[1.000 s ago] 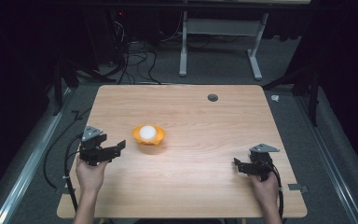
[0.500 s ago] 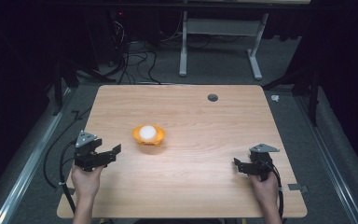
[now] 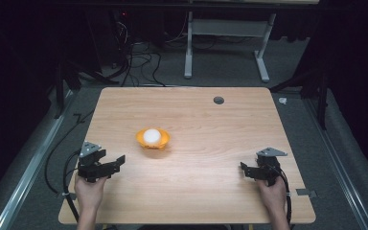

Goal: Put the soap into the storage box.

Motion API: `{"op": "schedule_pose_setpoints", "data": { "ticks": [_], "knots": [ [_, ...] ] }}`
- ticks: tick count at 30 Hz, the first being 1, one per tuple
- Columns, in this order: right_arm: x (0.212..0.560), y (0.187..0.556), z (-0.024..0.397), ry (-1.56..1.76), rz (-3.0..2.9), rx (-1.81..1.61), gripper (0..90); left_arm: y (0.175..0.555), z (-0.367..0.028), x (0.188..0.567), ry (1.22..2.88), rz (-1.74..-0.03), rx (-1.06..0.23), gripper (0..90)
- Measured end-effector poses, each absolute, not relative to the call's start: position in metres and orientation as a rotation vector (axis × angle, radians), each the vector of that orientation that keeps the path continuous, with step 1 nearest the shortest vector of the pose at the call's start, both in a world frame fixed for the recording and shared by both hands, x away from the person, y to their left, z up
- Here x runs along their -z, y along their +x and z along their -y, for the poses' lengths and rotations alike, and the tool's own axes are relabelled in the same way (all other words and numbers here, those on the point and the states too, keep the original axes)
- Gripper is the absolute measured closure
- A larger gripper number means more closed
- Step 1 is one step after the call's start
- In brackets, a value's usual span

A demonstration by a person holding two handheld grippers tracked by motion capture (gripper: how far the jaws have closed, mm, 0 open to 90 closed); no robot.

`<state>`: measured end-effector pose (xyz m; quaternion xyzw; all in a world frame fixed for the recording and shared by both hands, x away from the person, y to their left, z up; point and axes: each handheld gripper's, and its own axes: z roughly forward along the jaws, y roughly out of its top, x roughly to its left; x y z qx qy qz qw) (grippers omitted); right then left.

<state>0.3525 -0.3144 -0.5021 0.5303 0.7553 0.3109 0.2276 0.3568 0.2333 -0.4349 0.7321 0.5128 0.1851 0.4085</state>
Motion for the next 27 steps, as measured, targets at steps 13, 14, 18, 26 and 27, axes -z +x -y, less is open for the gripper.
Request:
{"op": "schedule_pose_setpoints", "data": {
  "ticks": [13, 14, 18, 26, 27],
  "knots": [
    [0.502, 0.353, 0.314, 1.46, -2.081, -0.856, 20.4, 0.354, -0.231, 0.448, 1.856, -1.306, -0.437, 19.3],
    [0.502, 0.353, 0.314, 1.461, -2.08, -0.857, 20.4, 0.353, -0.231, 0.449, 1.859, -1.307, -0.436, 19.3],
    [0.502, 0.353, 0.314, 1.46, -2.08, -0.856, 20.4, 0.352, -0.23, 0.453, 1.858, -1.314, -0.429, 19.3],
    [0.502, 0.353, 0.314, 1.461, -2.081, -0.856, 20.4, 0.351, -0.229, 0.463, 1.879, -1.324, -0.404, 19.3],
    [0.502, 0.353, 0.314, 1.46, -2.081, -0.857, 20.4, 0.351, -0.229, 0.464, 1.879, -1.327, -0.407, 19.3]
  ]
}}
